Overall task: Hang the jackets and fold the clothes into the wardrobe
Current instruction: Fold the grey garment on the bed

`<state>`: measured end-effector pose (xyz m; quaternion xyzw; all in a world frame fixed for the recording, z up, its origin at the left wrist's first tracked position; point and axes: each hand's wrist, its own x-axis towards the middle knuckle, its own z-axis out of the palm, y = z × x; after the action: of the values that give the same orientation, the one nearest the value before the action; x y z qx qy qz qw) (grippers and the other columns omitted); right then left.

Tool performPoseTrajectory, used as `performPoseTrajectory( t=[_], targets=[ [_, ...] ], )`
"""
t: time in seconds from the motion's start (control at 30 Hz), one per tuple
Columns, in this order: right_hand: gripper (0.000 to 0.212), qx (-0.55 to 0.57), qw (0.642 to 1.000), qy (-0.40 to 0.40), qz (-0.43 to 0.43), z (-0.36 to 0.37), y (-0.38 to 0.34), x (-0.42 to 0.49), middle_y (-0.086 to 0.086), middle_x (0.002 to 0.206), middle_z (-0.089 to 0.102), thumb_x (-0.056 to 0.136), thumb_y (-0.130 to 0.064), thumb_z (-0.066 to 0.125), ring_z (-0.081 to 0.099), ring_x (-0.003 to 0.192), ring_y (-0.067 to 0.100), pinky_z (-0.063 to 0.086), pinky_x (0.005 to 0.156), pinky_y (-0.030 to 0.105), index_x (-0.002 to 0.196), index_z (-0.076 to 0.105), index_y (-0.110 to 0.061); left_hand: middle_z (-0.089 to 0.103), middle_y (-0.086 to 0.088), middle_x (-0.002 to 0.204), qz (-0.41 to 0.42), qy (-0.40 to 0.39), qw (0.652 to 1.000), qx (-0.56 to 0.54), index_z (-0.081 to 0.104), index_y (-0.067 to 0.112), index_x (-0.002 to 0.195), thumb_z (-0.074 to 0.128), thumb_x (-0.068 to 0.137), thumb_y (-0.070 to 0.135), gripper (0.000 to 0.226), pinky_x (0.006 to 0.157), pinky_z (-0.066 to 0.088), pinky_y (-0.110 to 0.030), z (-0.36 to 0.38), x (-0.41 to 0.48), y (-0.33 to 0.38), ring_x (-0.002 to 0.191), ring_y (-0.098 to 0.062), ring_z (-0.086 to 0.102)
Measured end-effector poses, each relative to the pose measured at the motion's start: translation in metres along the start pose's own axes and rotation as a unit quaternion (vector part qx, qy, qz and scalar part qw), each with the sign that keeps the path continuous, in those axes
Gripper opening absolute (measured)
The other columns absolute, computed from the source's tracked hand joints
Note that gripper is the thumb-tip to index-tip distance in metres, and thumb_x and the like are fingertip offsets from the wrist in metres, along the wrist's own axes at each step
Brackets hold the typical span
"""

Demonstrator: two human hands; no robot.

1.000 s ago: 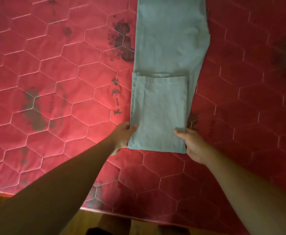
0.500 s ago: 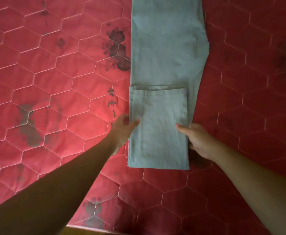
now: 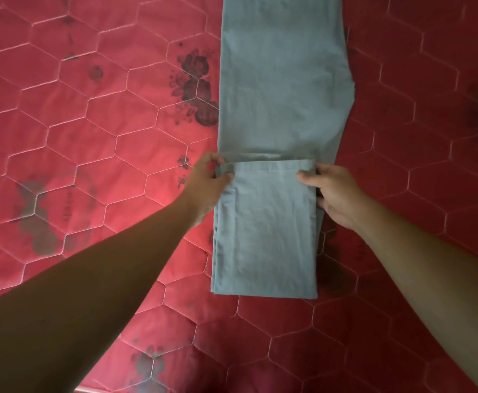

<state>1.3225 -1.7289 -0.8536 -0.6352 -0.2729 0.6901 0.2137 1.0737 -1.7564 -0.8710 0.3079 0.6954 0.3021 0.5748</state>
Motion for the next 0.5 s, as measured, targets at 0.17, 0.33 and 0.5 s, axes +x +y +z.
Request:
performPoseTrajectory(
  t=[0.17, 0.33, 0.5],
  targets=[
    [0.007, 0.03, 0.998, 0.049, -0.008, -0.004, -0.005, 0.007, 0.003, 0.1, 0.079, 0.092, -0.012, 0.072, 0.076, 0.095, 0.019, 0.062, 0.078, 0.035, 0.099, 0.074, -0.01, 0.042, 0.0, 0.069, 0.051, -0.043, 0.99, 0.12, 0.044, 0.021, 0.084, 0.048, 0.097, -0.001, 0.026, 0.049, 0.029, -0.026, -0.008, 0.011, 0.018, 0.058, -0.011, 0.034],
    [0.029, 0.075, 0.995, 0.065, 0.011, -0.006, 0.006, 0.009, 0.003, 0.114, 0.075, 0.087, -0.007, 0.076, 0.074, 0.101, 0.023, 0.061, 0.081, 0.044, 0.111, 0.064, -0.018, 0.067, -0.004, 0.095, -0.016, -0.042, 0.999, 0.014, 0.042, 0.023, 0.112, 0.057, 0.102, 0.017, 0.019, 0.055, 0.053, -0.026, -0.007, 0.004, 0.019, 0.069, -0.014, 0.064],
    [0.039, 0.027, 0.996, 0.054, 0.07, -0.003, 0.038, -0.019, 0.004, 0.115, 0.073, 0.085, -0.01, 0.078, 0.074, 0.1, 0.026, 0.061, 0.081, 0.048, 0.118, 0.06, -0.02, 0.069, -0.011, 0.12, -0.102, -0.013, 0.993, -0.065, 0.043, 0.019, 0.126, 0.066, 0.095, 0.006, 0.041, 0.082, 0.061, -0.038, -0.002, -0.037, -0.017, 0.105, -0.026, 0.07]
  ],
)
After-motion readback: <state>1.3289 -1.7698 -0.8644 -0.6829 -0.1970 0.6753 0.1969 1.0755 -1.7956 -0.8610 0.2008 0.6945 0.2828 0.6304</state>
